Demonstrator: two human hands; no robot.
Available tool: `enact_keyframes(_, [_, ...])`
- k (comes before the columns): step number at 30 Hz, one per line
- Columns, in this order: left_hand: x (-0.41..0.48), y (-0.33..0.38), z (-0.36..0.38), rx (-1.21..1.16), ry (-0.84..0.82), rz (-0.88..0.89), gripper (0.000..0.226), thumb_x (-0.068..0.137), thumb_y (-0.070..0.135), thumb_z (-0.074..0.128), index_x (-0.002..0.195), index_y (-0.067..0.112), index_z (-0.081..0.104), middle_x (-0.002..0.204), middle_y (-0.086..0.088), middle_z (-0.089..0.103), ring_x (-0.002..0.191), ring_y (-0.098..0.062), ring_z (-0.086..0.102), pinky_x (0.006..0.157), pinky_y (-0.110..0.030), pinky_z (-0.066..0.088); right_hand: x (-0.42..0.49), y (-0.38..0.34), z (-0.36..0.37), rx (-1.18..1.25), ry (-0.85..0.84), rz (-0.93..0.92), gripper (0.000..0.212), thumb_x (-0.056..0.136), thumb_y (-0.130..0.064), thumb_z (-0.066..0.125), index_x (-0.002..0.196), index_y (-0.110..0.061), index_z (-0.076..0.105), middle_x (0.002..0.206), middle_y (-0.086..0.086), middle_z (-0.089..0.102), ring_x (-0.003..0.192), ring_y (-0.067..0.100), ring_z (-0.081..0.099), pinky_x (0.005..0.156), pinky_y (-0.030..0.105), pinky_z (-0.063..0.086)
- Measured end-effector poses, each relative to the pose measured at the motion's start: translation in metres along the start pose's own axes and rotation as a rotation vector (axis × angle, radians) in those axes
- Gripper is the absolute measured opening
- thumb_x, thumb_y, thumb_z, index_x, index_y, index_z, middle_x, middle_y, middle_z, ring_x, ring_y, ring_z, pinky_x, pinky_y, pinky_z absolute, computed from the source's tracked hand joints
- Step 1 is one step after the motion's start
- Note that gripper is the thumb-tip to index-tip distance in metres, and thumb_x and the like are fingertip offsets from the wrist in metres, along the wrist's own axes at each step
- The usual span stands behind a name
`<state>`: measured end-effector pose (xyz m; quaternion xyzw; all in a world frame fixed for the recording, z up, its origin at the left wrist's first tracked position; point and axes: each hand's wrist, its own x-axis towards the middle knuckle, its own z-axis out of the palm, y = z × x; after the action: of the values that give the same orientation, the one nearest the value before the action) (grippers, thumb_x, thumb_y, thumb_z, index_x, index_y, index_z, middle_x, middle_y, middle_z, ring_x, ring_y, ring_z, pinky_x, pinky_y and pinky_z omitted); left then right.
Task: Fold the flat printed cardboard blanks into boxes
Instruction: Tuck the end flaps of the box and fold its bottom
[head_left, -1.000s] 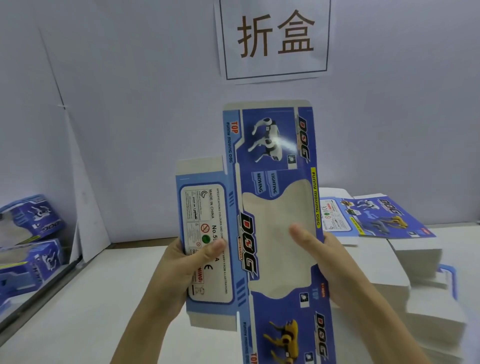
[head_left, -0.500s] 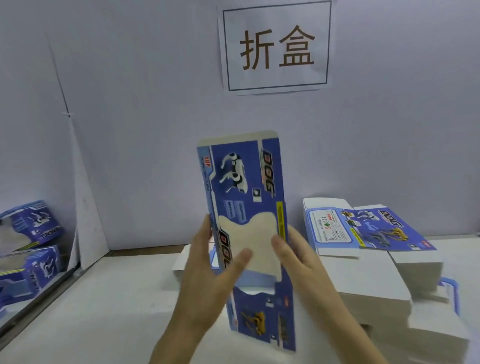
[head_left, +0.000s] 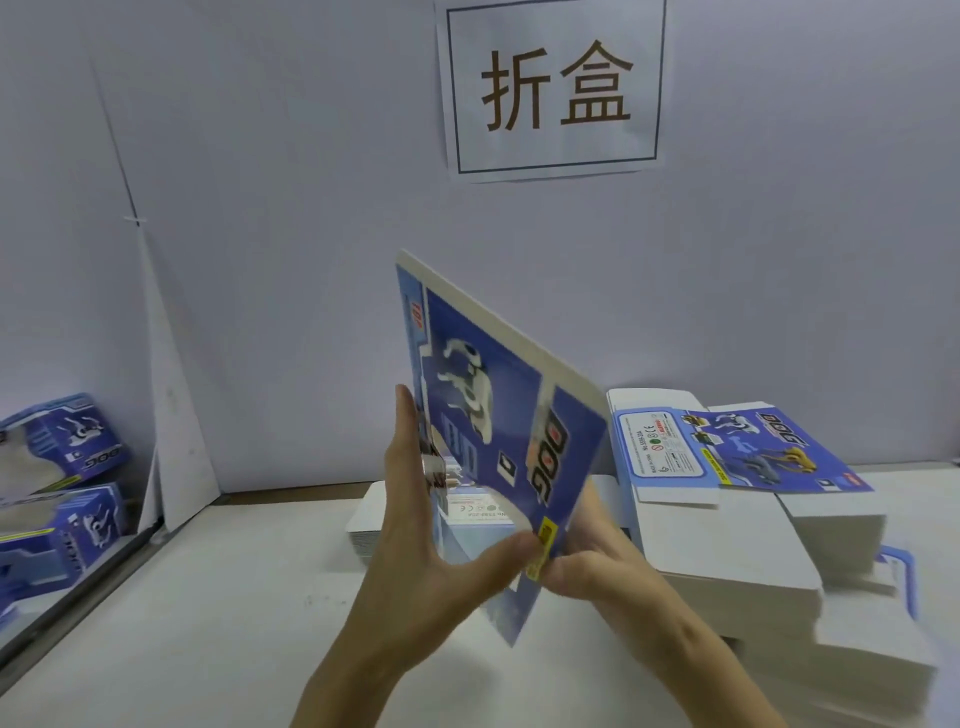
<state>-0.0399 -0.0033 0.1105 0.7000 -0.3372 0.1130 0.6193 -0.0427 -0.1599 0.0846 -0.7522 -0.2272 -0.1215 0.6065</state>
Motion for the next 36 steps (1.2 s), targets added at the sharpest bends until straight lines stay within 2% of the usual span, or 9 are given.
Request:
enact_keyframes(3, [-0.002,0.001,-0.006,0.114,-0.06,0.047,0.128,0.031,0.089,0.066,0.125,0.066,-0.018,0.146,0.045,-0.002,0.139,0.016,0.012,0.102,-0.001,0.026,-0.014,-0.011,-0.003,0.015,-0.062,-0.024,0.077,0.061,-0.037,0.072,0.123,-0.06,0.032,0.121,-0.039,0.051,0.118,-0.007,0.051,0.087,0.008,0.046])
enact_keyframes(6, [0.0,0.001,-0.017,0.186,-0.054,0.044,0.129,0.026,0.09,0.066,0.118,0.077,-0.024,0.152,0.036,-0.004,0.137,0.02,0.01,0.104,-0.001,0.024,-0.013,-0.016,-0.004,-0.011,-0.013,-0.078,0.088,0.058,-0.056,0.081,0.127,-0.058,0.026,0.131,-0.025,0.052,0.126,0.005,0.051,0.101,0.018,0.045])
enact_keyframes(9, [0.001,-0.002,-0.022,0.179,-0.023,0.011,0.126,0.023,0.09,0.066,0.112,0.083,-0.022,0.137,0.056,-0.003,0.128,0.03,0.012,0.099,0.002,0.025,-0.009,-0.018,-0.001,-0.024,0.103,-0.104,0.097,0.047,-0.072,0.08,0.129,-0.05,0.034,0.127,-0.02,0.056,0.121,0.009,0.054,0.091,0.018,0.05])
enact_keyframes(13, [0.003,-0.012,-0.023,-0.015,0.02,-0.004,0.156,0.025,0.078,0.08,0.152,0.036,0.002,0.156,0.011,0.029,0.133,-0.004,0.043,0.105,-0.035,0.045,-0.008,-0.021,-0.002,0.021,0.148,-0.195,0.068,0.064,-0.042,0.082,0.126,-0.039,0.056,0.119,-0.005,0.06,0.106,0.015,0.06,0.078,0.021,0.053])
enact_keyframes(17, [0.006,-0.015,-0.029,-0.571,0.223,-0.057,0.056,0.047,0.067,0.081,0.092,0.035,0.077,0.09,0.004,0.076,0.078,-0.011,0.073,0.062,-0.028,0.058,-0.011,-0.033,-0.014,0.045,0.087,-0.252,0.048,0.083,-0.03,0.069,0.13,-0.033,0.06,0.134,-0.005,0.055,0.123,0.015,0.055,0.088,0.023,0.05])
enact_keyframes(23, [0.007,-0.033,-0.026,-0.662,0.254,-0.22,0.039,0.08,0.045,0.041,0.084,0.033,0.077,0.085,-0.001,0.075,0.074,-0.019,0.074,0.057,-0.033,0.06,-0.007,-0.023,-0.008,-0.036,0.339,-0.282,0.068,0.079,-0.016,0.072,0.138,-0.033,0.041,0.14,-0.005,0.047,0.117,-0.008,0.052,0.078,0.001,0.045])
enact_keyframes(27, [0.007,-0.038,-0.029,-0.696,0.237,-0.245,0.038,0.082,0.042,0.041,0.088,0.031,0.077,0.091,-0.003,0.075,0.078,-0.02,0.073,0.058,-0.036,0.06,-0.008,-0.015,-0.021,-0.09,0.397,-0.119,0.091,0.066,-0.045,0.084,0.142,-0.047,0.033,0.142,-0.026,0.045,0.128,-0.01,0.042,0.099,0.014,0.044])
enact_keyframes(30, [0.008,-0.04,-0.028,-0.56,0.221,-0.281,0.033,0.086,0.041,0.053,0.1,0.017,0.071,0.095,-0.009,0.074,0.085,-0.024,0.073,0.064,-0.034,0.061,-0.01,-0.014,-0.025,0.094,0.273,0.0,0.064,0.062,-0.054,0.074,0.121,-0.061,0.05,0.13,-0.023,0.059,0.122,0.005,0.056,0.096,0.032,0.053])
enact_keyframes(36, [0.012,-0.026,-0.016,-0.312,0.223,-0.333,0.039,0.092,0.042,0.04,0.116,0.022,0.063,0.109,0.002,0.072,0.107,-0.014,0.065,0.086,-0.027,0.053,-0.01,-0.012,-0.024,0.227,0.235,0.023,0.036,0.064,-0.029,0.079,0.093,-0.047,0.068,0.098,-0.006,0.075,0.089,0.015,0.073,0.065,0.02,0.056])
